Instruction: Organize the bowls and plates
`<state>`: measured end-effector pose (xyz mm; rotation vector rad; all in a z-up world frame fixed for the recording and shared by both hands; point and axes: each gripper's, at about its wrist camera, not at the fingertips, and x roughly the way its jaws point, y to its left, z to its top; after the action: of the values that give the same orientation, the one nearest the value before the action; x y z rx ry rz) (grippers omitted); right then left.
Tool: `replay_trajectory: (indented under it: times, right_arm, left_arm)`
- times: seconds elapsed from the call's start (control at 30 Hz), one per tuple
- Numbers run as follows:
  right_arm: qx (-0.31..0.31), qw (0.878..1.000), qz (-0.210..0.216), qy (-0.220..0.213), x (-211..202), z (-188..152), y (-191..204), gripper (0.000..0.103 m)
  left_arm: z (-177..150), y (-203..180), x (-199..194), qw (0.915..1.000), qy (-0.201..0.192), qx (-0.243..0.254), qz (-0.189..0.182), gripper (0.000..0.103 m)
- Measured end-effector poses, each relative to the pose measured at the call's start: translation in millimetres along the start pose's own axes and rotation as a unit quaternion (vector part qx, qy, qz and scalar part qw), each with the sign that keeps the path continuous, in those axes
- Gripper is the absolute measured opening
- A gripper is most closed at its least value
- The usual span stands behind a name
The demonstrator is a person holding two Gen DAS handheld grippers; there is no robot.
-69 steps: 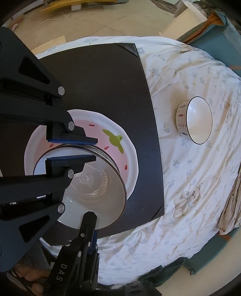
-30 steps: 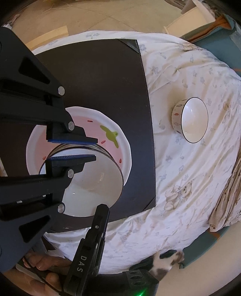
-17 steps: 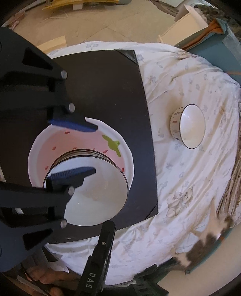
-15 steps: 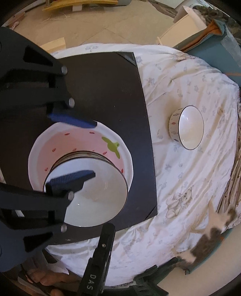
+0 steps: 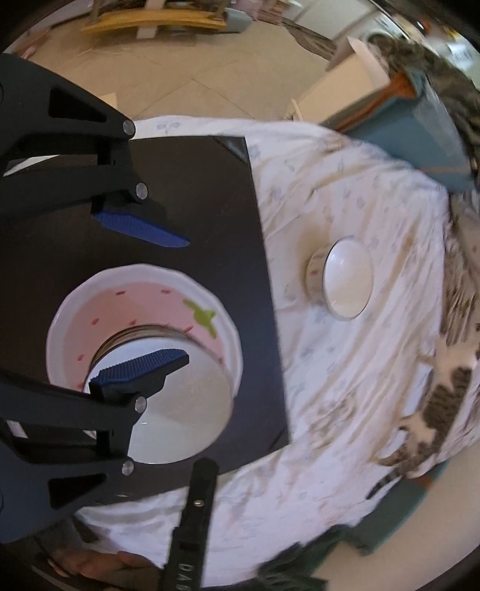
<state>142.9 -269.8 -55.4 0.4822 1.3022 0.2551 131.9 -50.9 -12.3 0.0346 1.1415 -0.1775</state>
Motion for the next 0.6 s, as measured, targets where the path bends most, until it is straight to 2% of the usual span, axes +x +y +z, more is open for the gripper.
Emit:
replay_trajectory:
  times: [0.03, 0.07, 0.13, 0.23, 0.37, 0.6]
  right_arm:
    - [-0.001, 1.0, 0.0, -0.005, -1, 1, 1, 0.061]
    - [-0.004, 1.0, -0.002, -0.008, -2, 1, 4, 0.061]
    - [-0.004, 1.0, 0.0, -0.009, -2, 5, 7, 0.061]
    - [-0.006, 1.0, 0.011, -0.005, -1, 17, 15, 0.061]
    - [-0.013, 1.0, -0.002, -0.005, 1, 47, 26, 0.061]
    - [0.0, 1.0, -0.003, 0.0, 27, 114, 40, 0.061]
  left_arm:
    - [1, 4, -1, 1.0, -0.003, -0.008, 0.0, 0.057]
    - [3, 10, -1, 0.9998, -0.009, -0.02, 0.003, 0.067]
    - [8, 18, 1, 0.9992, -0.015, -0.033, 0.016, 0.079]
    - [21, 30, 9, 0.9984, -0.006, -0.046, 0.032, 0.079]
    - [46, 48, 21, 0.9968, 0.008, -0.066, 0.045, 0.079]
    - [100, 66, 56, 0.9936, -0.015, -0.1, 0.05, 0.079]
